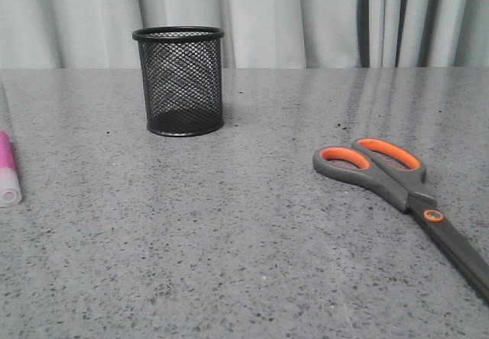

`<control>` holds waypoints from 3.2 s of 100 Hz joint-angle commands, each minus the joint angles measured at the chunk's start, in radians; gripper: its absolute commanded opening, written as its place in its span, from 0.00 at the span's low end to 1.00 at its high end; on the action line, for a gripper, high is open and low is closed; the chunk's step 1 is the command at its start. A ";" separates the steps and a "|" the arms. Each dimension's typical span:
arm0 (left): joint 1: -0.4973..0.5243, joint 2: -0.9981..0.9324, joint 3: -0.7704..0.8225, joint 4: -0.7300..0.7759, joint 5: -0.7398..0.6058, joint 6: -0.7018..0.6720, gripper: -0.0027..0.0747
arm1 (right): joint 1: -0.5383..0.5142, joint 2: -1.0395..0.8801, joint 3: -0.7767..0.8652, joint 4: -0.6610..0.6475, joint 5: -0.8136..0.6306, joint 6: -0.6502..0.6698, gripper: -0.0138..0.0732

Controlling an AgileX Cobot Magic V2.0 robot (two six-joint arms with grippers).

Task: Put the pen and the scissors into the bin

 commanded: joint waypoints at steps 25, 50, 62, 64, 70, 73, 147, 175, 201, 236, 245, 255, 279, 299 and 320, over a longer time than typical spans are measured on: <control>0.002 -0.031 0.045 -0.001 -0.038 -0.009 0.01 | -0.007 -0.016 0.015 -0.020 -0.055 -0.007 0.08; 0.002 -0.031 0.045 -0.001 -0.038 -0.009 0.01 | -0.007 -0.016 0.015 -0.020 -0.055 -0.007 0.08; 0.002 -0.031 0.045 -0.001 -0.038 -0.009 0.01 | -0.007 -0.016 0.015 -0.020 -0.058 -0.007 0.08; 0.002 -0.031 0.045 -0.001 -0.038 -0.009 0.01 | -0.007 -0.016 0.015 -0.020 -0.061 -0.007 0.08; 0.002 -0.031 0.045 -0.001 -0.038 -0.009 0.01 | -0.007 -0.016 0.015 -0.048 -0.092 -0.007 0.08; 0.002 -0.031 0.045 -0.001 -0.038 -0.009 0.01 | -0.007 -0.016 0.015 -0.080 -0.118 -0.007 0.08; 0.002 -0.031 0.013 -1.106 -0.384 -0.006 0.05 | -0.007 -0.008 -0.053 0.082 -0.497 0.601 0.09; 0.002 0.218 -0.207 -0.965 -0.246 0.015 0.54 | 0.033 0.169 -0.296 0.070 -0.155 0.601 0.63; 0.002 0.745 -0.536 -0.838 0.119 0.011 0.36 | 0.088 0.347 -0.431 0.070 -0.021 0.587 0.63; 0.002 1.123 -0.847 -0.361 0.347 -0.382 0.36 | 0.132 0.355 -0.436 0.070 -0.017 0.587 0.63; 0.002 1.165 -0.877 -0.294 0.399 -0.449 0.36 | 0.132 0.355 -0.436 0.070 -0.017 0.587 0.63; 0.002 1.202 -0.885 -0.297 0.409 -0.485 0.37 | 0.132 0.355 -0.436 0.070 -0.017 0.587 0.63; -0.008 1.275 -0.885 -0.301 0.418 -0.526 0.46 | 0.132 0.355 -0.436 0.070 -0.017 0.587 0.63; -0.051 1.328 -0.885 -0.247 0.401 -0.599 0.46 | 0.132 0.355 -0.436 0.070 -0.013 0.587 0.63; -0.095 1.380 -0.886 -0.210 0.372 -0.666 0.45 | 0.132 0.355 -0.436 0.070 0.018 0.587 0.63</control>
